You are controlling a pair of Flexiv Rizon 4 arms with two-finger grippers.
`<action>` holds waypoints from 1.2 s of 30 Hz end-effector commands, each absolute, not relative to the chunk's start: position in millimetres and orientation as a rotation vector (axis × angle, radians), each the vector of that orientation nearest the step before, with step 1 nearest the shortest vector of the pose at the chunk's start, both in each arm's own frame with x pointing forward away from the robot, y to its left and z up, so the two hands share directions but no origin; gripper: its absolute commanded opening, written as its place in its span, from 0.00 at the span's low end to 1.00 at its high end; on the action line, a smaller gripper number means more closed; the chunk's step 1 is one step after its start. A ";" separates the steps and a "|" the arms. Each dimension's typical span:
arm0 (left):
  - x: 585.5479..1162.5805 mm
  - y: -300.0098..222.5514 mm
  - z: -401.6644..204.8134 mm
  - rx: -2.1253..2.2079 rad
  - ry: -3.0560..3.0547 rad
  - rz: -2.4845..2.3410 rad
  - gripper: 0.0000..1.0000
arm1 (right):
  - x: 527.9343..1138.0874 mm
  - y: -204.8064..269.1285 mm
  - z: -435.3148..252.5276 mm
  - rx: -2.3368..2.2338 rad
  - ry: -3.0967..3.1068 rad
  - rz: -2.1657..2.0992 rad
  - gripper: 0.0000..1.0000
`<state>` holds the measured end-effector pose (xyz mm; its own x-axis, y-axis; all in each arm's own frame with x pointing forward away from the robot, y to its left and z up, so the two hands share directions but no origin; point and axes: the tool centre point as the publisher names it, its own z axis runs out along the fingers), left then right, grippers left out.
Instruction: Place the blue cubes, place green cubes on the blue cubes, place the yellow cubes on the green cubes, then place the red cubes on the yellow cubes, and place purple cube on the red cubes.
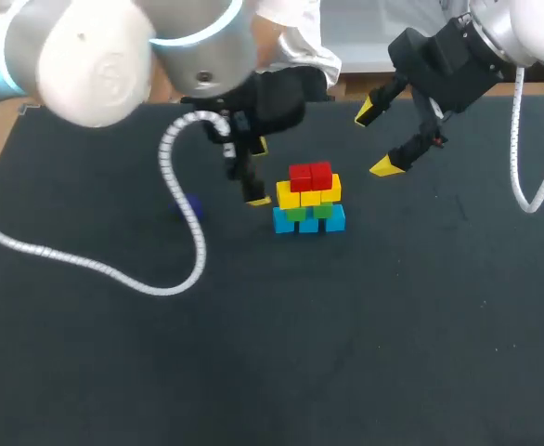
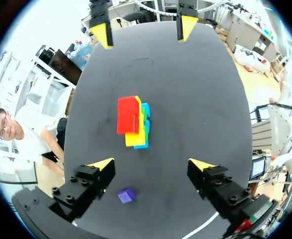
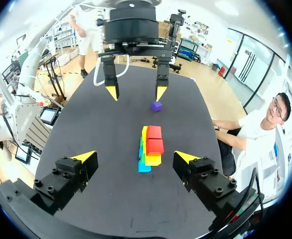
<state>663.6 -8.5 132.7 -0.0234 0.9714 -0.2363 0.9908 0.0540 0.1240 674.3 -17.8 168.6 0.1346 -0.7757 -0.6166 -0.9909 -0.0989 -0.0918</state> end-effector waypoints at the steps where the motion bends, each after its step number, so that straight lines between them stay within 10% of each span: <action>1: 666.8 15.0 133.2 1.957 2.080 -0.170 1.00 | 674.3 -17.8 168.6 -1.930 1.692 0.581 1.00; 36: 676.9 84.2 83.9 1.749 2.729 -0.065 1.00 | 674.3 -17.8 168.6 -1.930 1.692 0.581 1.00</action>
